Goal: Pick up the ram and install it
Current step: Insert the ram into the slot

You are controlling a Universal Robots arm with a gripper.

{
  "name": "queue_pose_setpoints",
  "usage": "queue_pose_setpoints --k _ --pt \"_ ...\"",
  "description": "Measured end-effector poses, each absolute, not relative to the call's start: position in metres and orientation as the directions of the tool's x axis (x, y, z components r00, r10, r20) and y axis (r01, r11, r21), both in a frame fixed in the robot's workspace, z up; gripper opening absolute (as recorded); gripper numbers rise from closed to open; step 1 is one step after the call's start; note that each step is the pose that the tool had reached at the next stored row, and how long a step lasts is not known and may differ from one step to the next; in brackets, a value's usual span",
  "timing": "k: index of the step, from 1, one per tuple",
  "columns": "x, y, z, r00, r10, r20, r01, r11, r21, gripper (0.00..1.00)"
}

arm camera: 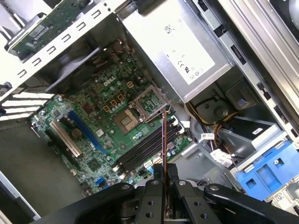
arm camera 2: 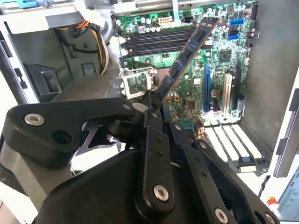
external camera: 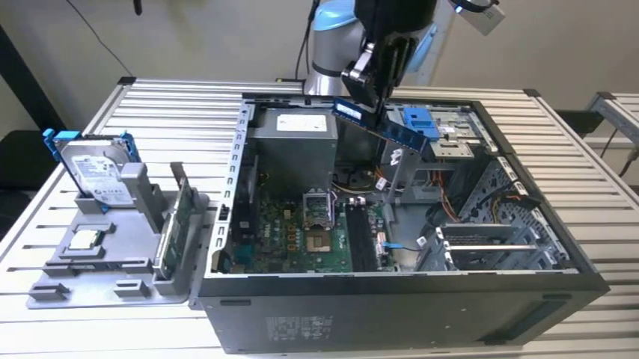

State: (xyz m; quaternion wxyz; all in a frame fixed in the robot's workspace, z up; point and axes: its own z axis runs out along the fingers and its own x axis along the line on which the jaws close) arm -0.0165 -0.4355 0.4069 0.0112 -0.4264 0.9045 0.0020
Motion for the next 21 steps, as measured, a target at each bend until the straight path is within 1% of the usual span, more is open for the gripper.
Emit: queue_pose_setpoints --k 9,21 --pt "-0.0166 -0.4356 0.4061 -0.74 -0.673 -0.022 -0.673 0.74 -0.006 0.14" --pt "-0.0166 -0.4355 0.4059 -0.771 -0.637 -0.022 -0.637 0.771 -0.006 0.14"
